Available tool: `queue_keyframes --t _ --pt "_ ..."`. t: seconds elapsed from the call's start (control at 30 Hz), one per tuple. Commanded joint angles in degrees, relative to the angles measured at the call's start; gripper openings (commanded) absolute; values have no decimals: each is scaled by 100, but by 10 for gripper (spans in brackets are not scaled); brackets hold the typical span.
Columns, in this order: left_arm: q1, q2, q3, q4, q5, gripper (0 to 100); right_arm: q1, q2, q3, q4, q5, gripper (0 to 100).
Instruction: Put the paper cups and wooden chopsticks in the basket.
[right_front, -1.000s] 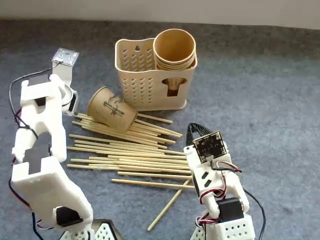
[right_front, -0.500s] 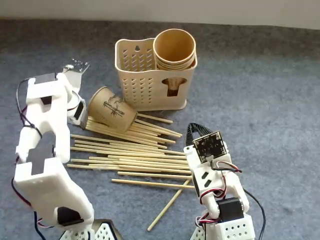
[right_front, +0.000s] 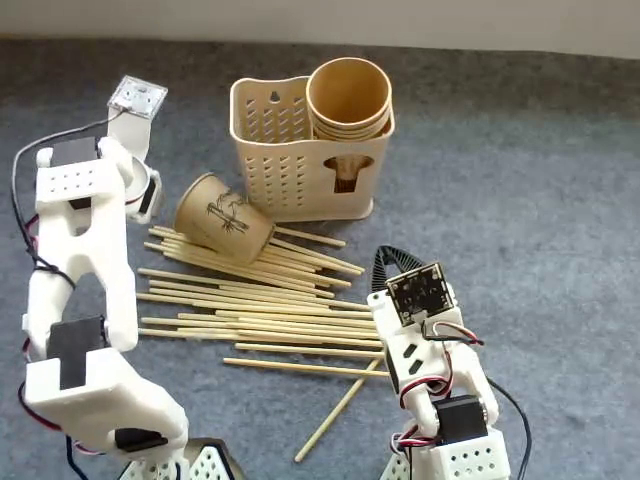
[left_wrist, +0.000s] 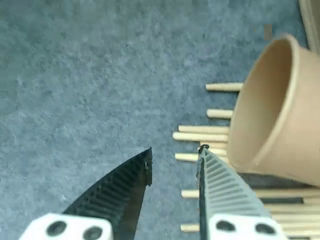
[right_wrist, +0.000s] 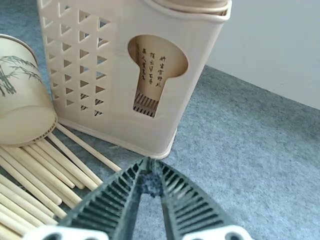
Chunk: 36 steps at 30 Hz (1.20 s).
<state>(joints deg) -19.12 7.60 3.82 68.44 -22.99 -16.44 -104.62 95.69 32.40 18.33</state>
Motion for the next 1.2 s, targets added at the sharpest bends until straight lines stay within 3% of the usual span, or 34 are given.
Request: queue_keyframes --t 0.0,0.13,0.7,1.0,1.17 --pt "-48 -40 40 -1081 527 158 22 -66 567 48 70 9" --pt "92 48 40 -1213 1222 158 22 -66 567 48 70 9" --pt "1253 -1042 154 1468 1231 157 22 -66 567 31 70 9" --pt "1991 -2360 1508 1495 1222 157 22 -66 567 31 70 9" --pt "2105 -3046 2105 1116 1204 161 22 -66 567 31 70 9"
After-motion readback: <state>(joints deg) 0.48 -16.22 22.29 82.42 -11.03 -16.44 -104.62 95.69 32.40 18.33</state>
